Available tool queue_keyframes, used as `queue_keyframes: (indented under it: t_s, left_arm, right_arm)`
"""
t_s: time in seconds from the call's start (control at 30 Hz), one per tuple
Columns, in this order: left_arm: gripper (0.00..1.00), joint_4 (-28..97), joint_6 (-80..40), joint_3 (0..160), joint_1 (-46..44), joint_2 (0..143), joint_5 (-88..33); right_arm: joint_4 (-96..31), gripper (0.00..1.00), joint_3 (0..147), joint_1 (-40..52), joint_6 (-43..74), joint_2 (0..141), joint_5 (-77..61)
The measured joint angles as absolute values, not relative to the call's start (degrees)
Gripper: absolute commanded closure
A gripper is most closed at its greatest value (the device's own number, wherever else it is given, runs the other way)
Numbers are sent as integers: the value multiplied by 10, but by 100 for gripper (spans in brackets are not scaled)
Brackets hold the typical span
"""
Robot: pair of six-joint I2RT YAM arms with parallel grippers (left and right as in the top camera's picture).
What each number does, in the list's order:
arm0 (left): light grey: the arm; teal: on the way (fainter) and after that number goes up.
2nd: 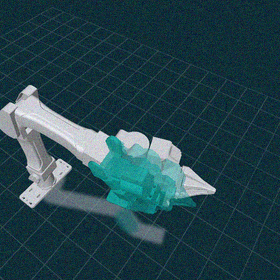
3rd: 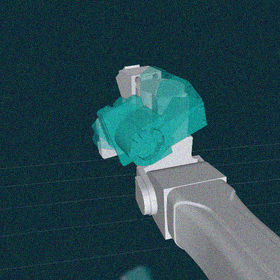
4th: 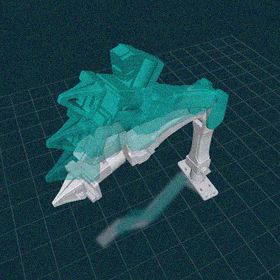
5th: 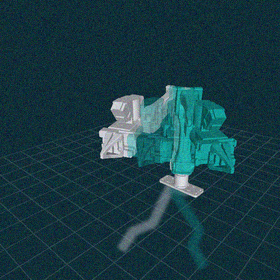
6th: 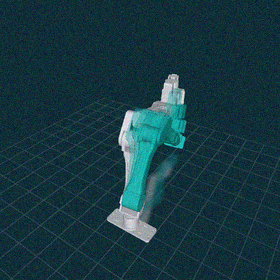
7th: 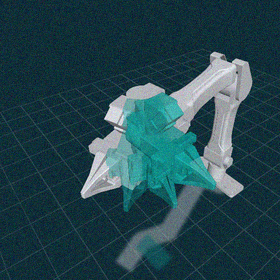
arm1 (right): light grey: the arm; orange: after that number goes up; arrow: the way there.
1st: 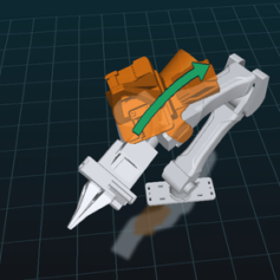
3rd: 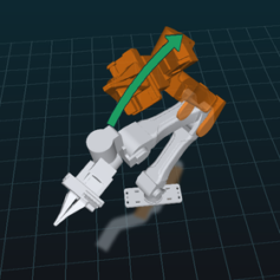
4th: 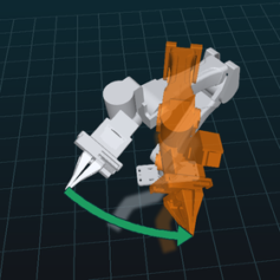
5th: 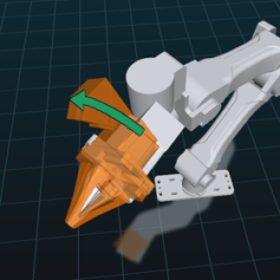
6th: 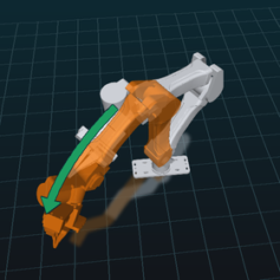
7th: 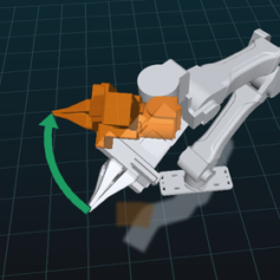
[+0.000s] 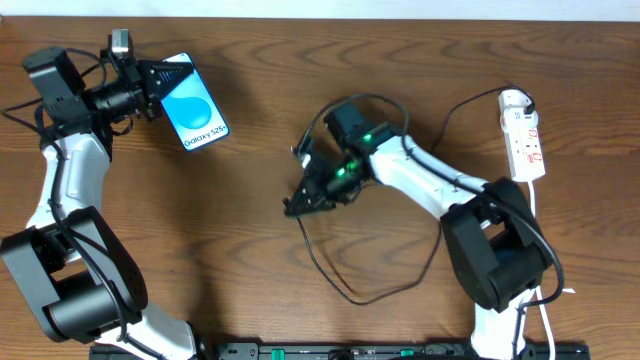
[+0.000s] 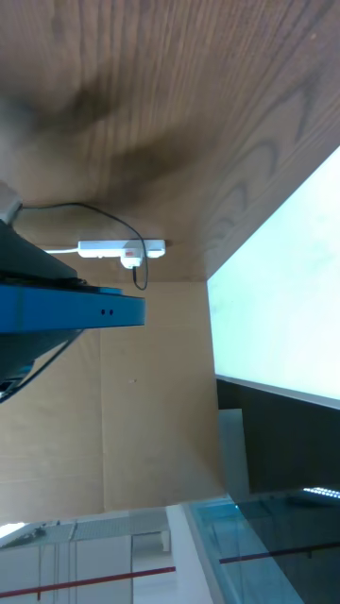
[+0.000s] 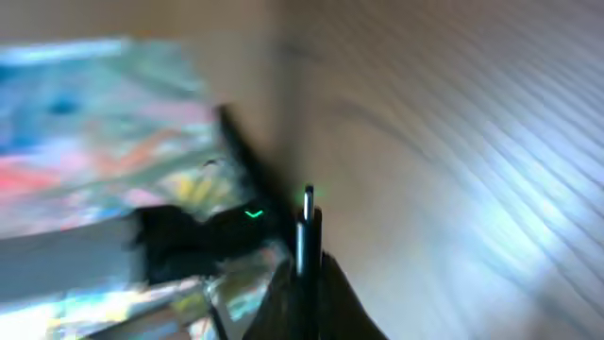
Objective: Plug charger to phone and switch on socket
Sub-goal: 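Lift the cable plug with the right gripper toward the phone's bottom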
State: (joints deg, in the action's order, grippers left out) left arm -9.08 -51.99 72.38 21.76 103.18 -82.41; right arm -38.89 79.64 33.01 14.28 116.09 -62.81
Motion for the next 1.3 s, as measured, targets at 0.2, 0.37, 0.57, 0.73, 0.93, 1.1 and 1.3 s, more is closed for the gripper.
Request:
queue_keyframes:
  t_s: [0.2, 0.37, 0.57, 0.73, 0.93, 1.1, 1.3]
  left_arm:
    - [93, -93, -520, 724, 218, 1032, -822]
    - [92, -92, -520, 724, 218, 1032, -819]
    - [93, -92, -520, 724, 218, 1032, -817]
    - [93, -92, -520, 724, 218, 1032, -801]
    - [93, -108, -521, 723, 213, 1032, -777]
    - [93, -204, -548, 719, 197, 1032, -768]
    - [93, -322, -628, 717, 187, 1032, -765]
  right_arm:
    - [-252, 99, 798, 316, 114, 1161, -790]
    - [-169, 99, 799, 319, 116, 1161, -852]
    - [-105, 99, 799, 329, 119, 1161, -871]
    - [-62, 99, 799, 333, 127, 1161, -874]
    - [18, 99, 798, 333, 190, 1161, -845]
    - [122, 99, 799, 333, 292, 1161, -817]
    - [162, 99, 799, 333, 362, 1161, -801]
